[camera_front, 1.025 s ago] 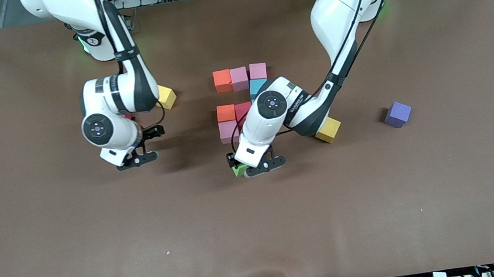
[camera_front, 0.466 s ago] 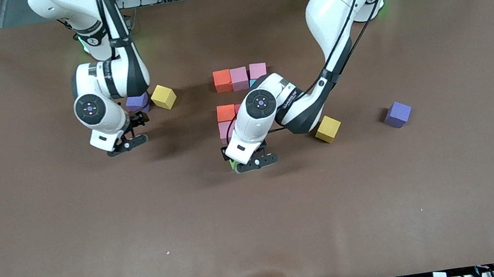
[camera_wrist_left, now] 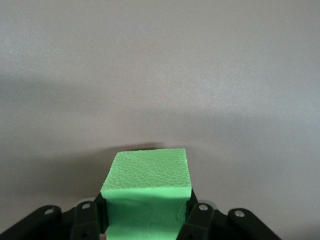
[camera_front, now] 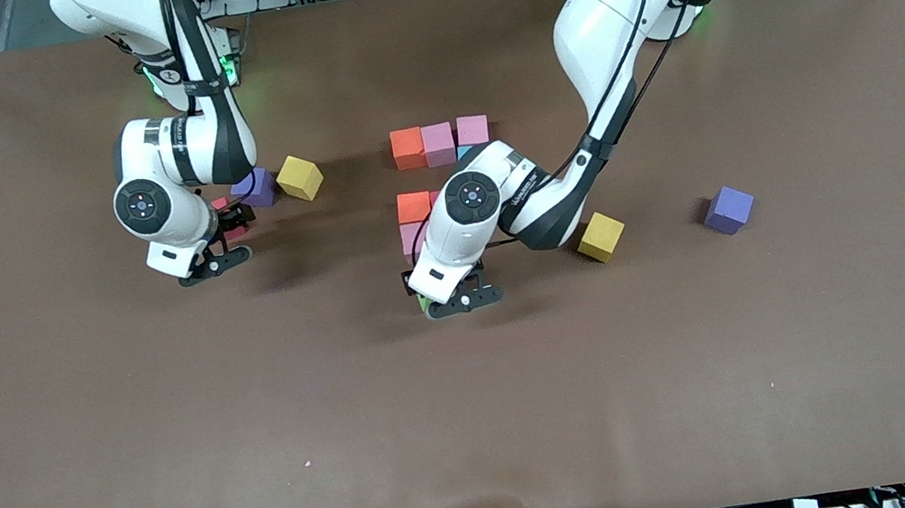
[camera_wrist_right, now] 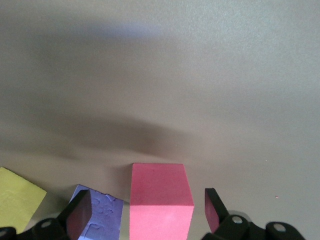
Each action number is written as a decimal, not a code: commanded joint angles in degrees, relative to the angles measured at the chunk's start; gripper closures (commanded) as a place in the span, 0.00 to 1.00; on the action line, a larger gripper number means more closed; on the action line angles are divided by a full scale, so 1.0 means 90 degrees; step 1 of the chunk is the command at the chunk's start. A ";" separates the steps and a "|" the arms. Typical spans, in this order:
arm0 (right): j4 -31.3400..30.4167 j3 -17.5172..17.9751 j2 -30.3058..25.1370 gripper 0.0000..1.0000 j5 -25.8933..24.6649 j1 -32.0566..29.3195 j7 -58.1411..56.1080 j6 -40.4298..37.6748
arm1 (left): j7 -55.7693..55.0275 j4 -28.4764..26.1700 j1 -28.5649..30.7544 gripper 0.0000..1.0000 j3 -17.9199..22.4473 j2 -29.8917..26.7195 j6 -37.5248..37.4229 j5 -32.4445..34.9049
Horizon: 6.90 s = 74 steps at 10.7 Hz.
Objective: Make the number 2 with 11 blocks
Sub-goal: 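Place green beside pink with the left gripper while the right gripper holds red, then open the left gripper and reach it to the yellow block, then grasp yellow with the left gripper while the right gripper carries red mid-table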
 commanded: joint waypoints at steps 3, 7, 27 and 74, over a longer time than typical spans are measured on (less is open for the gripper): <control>0.0567 -0.0052 -0.0247 0.00 -0.0013 -0.0096 -0.0041 -0.0336 | 0.0139 0.0283 -0.0129 0.47 0.0080 0.0159 -0.0120 -0.0097; 0.0803 -0.0013 -0.0227 0.00 0.0006 -0.0331 -0.0002 -0.0562 | 0.0246 0.0293 -0.0129 0.47 0.0022 0.0110 -0.0588 -0.0097; -0.0289 0.3708 -0.0968 0.00 -0.0295 -0.4344 -0.0119 -0.0106 | 0.0608 0.0293 -0.0207 0.45 -0.0027 0.0179 -0.0540 -0.0107; 0.0545 0.4234 -0.1439 0.80 -0.0853 -0.4101 0.2304 -0.0257 | 0.5999 -0.5576 0.2674 0.00 -0.0154 -0.3192 0.0885 0.0400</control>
